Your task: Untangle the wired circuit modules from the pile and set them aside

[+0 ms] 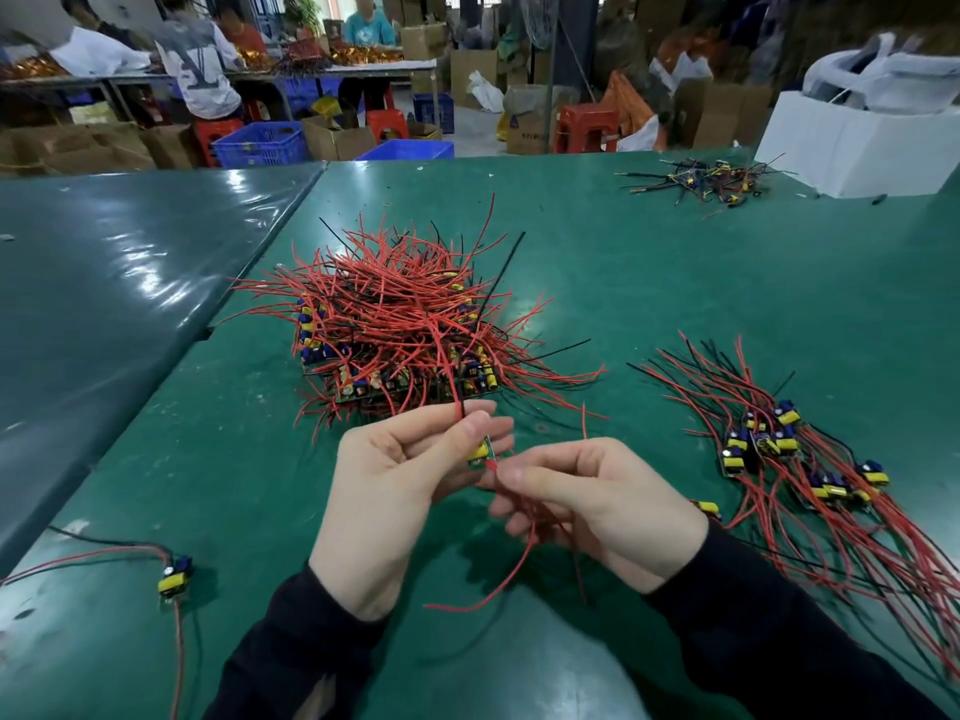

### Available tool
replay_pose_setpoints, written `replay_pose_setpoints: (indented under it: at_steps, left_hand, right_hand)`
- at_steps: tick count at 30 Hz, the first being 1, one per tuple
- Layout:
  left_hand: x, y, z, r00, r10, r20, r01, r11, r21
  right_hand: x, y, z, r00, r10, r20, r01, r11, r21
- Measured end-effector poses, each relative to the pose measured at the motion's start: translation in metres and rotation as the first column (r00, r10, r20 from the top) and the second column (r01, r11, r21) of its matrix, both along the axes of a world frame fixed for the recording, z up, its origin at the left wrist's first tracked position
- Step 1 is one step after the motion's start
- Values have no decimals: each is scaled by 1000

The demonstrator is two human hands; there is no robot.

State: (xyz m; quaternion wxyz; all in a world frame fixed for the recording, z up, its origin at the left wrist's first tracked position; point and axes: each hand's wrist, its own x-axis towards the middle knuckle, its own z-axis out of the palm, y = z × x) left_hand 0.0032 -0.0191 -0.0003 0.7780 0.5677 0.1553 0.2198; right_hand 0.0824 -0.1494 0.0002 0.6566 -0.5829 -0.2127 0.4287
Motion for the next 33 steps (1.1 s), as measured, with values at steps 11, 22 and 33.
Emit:
replay_pose_setpoints:
  at_steps: [11,22,33]
  left_hand:
    - [1,-9,0,986,148,80,-146,989,-23]
    - [-1,0,2,999,45,31,-43,997,-57]
    - [-6,3,12,970,-219,-108,215,976,-44]
  right_hand:
    - [-11,4,-10,935,-138,326,119,990,75]
    - [-9,2,-10,803,35,596,-11,999,-43]
    - [7,3,-6,973,-47,228,26,995,96]
